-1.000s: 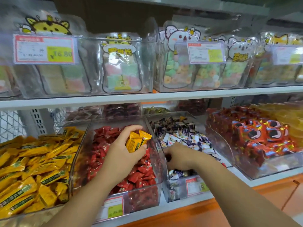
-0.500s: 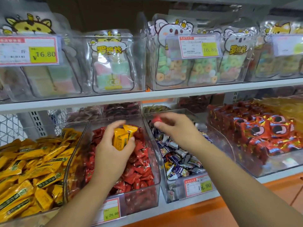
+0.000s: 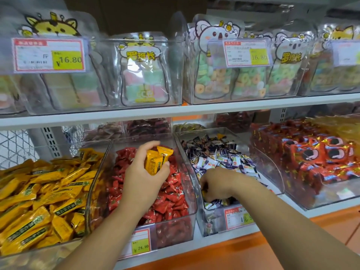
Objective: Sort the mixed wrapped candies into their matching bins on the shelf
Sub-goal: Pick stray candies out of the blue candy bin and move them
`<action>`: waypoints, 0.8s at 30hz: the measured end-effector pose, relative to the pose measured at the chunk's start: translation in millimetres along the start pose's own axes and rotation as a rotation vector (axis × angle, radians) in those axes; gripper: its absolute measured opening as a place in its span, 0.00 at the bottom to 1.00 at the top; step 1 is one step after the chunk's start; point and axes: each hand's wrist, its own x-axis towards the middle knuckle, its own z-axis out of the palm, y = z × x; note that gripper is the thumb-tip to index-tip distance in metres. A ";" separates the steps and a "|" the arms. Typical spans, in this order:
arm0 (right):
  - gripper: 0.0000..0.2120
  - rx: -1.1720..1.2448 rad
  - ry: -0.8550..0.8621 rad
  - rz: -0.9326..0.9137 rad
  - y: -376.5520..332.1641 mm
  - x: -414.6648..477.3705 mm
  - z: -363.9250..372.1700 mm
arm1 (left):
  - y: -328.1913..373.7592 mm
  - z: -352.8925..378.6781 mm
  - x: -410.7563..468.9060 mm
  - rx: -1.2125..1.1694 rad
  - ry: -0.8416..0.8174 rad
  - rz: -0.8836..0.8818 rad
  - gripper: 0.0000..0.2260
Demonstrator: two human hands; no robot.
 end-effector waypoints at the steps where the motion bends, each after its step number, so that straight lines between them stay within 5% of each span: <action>1: 0.08 -0.003 0.005 0.012 0.5 3.6 3.0 | -0.7 0.1 0.2 -0.003 -0.010 -0.006 0.20; 7: 0.02 0.054 0.081 -0.020 5.0 -3.2 2.6 | -0.7 -0.4 -1.0 -0.019 -0.074 -0.022 0.20; 10: 0.09 0.051 0.080 -0.042 5.6 -0.5 7.0 | 0.0 -0.2 -1.3 -0.015 -0.087 -0.025 0.19; 15: 0.13 0.784 0.244 -0.059 27.1 -6.5 2.2 | -0.5 -1.5 -0.6 -0.031 -0.082 -0.047 0.20; 20: 0.08 1.082 0.666 -0.170 19.2 -23.9 -19.4 | 1.2 -1.9 1.2 -0.058 -0.104 -0.062 0.20; 24: 0.09 1.185 0.562 -0.320 -7.2 -37.1 -29.9 | 8.2 -0.3 5.4 -0.103 -0.107 -0.068 0.20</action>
